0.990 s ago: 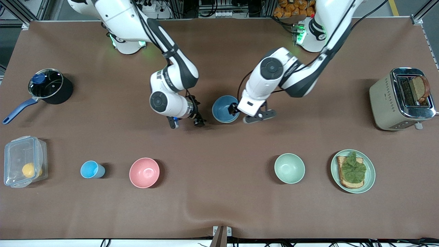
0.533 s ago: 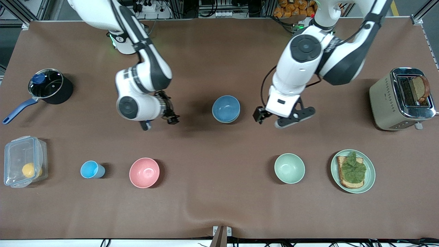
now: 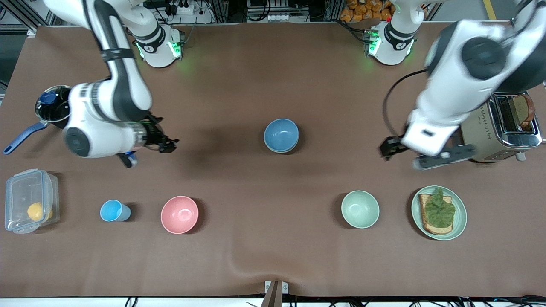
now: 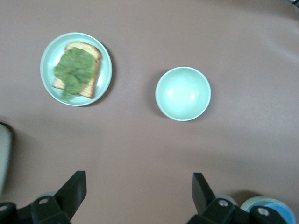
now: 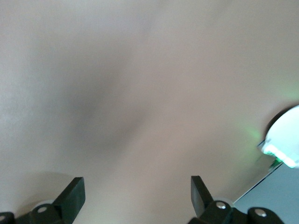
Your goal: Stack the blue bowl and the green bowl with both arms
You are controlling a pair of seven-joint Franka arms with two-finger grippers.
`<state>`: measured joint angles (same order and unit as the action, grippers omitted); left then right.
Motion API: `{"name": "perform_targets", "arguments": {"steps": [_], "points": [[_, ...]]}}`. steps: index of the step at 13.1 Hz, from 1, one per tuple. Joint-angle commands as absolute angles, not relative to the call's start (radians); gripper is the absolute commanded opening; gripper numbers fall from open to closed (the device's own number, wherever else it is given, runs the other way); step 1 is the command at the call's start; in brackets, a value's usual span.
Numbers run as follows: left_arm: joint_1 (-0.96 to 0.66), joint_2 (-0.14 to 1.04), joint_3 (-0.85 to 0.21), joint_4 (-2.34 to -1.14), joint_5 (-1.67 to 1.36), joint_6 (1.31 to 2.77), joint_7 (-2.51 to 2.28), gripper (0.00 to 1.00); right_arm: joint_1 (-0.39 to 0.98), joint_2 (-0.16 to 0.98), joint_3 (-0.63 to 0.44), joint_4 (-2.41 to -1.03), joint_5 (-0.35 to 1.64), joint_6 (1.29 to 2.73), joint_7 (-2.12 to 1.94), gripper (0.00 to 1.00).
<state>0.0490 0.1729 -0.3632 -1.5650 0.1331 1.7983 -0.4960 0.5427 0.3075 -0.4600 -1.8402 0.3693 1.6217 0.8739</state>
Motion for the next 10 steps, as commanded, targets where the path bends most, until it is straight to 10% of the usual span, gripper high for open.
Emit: {"name": "perform_targets", "arguments": {"steps": [1, 10], "points": [[-0.004, 0.081, -0.179, -1.578, 0.014, 1.737, -0.275, 1.0, 0.39, 0.295, -0.439, -1.761, 0.315, 1.537, 0.642, 1.0], [-0.006, 0.06, -0.1, -1.514, -0.002, 1.597, -0.149, 1.0, 0.055, 0.177, -0.233, -1.626, 0.123, 1.537, 0.212, 1.0]]}}
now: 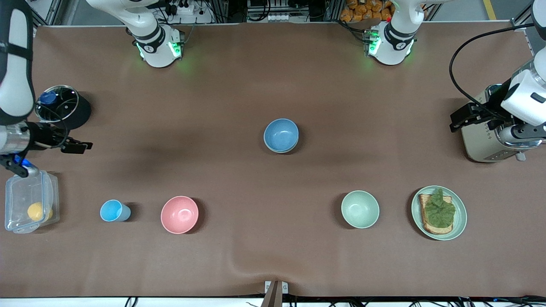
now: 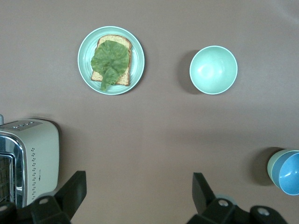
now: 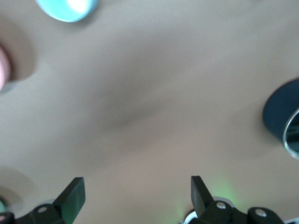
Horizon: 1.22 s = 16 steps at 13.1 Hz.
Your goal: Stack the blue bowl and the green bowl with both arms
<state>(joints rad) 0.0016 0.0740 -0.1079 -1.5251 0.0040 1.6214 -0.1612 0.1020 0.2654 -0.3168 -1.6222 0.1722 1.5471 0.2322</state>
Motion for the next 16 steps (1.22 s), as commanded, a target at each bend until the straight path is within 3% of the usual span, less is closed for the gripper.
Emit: {"name": "perform_targets", "arguments": {"steps": [1, 5, 11, 16], "points": [[-0.005, 0.055, -0.095, -1.514, -0.005, 1.597, -0.131, 1.0, 0.037, 0.14, -0.2, -1.626, 0.123, 1.543, 0.21, 1.0], [-0.003, 0.032, -0.066, -1.532, -0.021, 1.58, -0.074, 1.0, -0.037, 0.019, -0.028, -1.629, 0.054, 1.629, 0.209, 1.0], [-0.005, 0.006, -0.046, -1.554, -0.025, 1.574, -0.064, 1.0, -0.034, -0.078, -0.002, -1.615, 0.06, 1.638, 0.207, 1.0], [-0.009, 0.003, -0.038, -1.554, -0.023, 1.569, -0.063, 1.0, -0.021, -0.055, -0.002, -1.624, 0.051, 1.643, 0.206, 1.0]]}}
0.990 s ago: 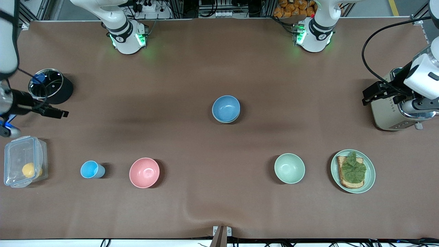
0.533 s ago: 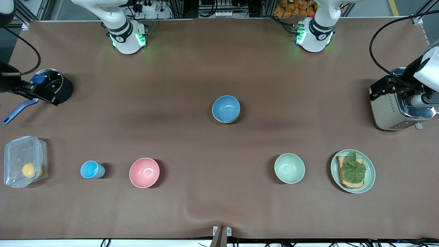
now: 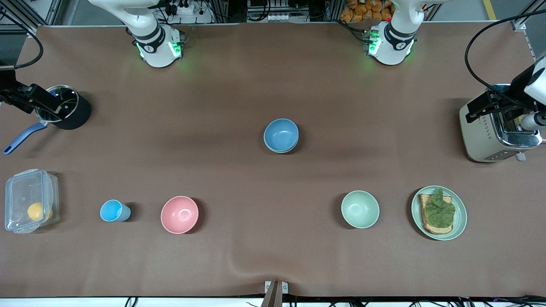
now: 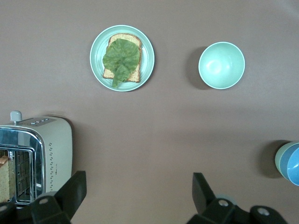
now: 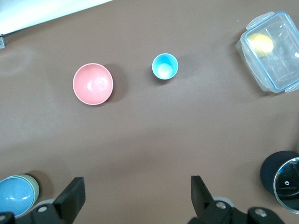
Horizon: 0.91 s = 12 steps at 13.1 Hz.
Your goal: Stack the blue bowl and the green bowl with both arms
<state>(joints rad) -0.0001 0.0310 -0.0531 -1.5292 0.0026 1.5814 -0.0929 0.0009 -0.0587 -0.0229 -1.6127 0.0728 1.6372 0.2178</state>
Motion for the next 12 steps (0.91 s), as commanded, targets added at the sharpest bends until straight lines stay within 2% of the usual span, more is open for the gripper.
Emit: {"name": "perform_targets", "arguments": {"steps": [1, 12], "points": [[-0.009, -0.005, -0.038, -1.557, -0.023, 1.546, -0.061, 1.0, -0.021, -0.052, -0.002, -1.624, 0.051, 1.646, 0.206, 1.0], [-0.026, -0.054, -0.043, -1.629, -0.025, 1.539, -0.063, 1.0, -0.048, -0.049, 0.031, -1.628, 0.049, 1.647, 0.206, 1.0]]}}
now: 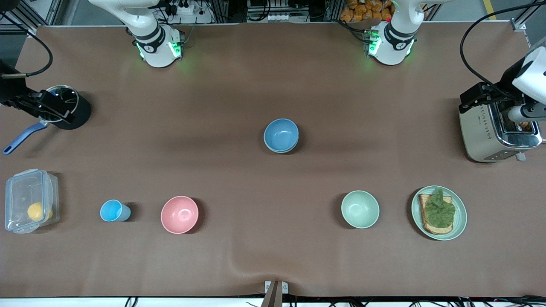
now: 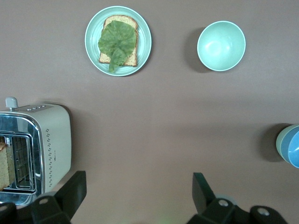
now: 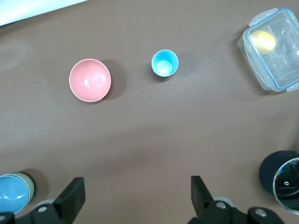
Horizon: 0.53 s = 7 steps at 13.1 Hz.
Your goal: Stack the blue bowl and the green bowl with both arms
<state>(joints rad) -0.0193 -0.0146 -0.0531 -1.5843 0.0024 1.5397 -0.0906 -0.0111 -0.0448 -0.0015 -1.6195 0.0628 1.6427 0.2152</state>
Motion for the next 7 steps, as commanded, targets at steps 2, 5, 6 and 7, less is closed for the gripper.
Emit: {"name": "perform_targets", "arguments": {"steps": [2, 5, 6, 7], "points": [[-0.026, -0.045, -0.041, -1.617, -0.025, 1.545, -0.069, 1.0, -0.049, -0.049, 0.034, -1.628, 0.048, 1.647, 0.206, 1.0], [-0.028, -0.043, -0.04, -1.606, 0.0, 1.546, -0.084, 1.0, -0.048, -0.048, 0.034, -1.628, 0.048, 1.647, 0.206, 1.0], [-0.028, -0.043, -0.04, -1.605, -0.005, 1.546, -0.087, 1.0, -0.046, -0.041, 0.034, -1.626, 0.048, 1.647, 0.206, 1.0], [-0.026, -0.044, -0.044, -1.605, -0.005, 1.546, -0.086, 1.0, -0.048, -0.038, 0.034, -1.626, 0.046, 1.649, 0.206, 1.0]]}}
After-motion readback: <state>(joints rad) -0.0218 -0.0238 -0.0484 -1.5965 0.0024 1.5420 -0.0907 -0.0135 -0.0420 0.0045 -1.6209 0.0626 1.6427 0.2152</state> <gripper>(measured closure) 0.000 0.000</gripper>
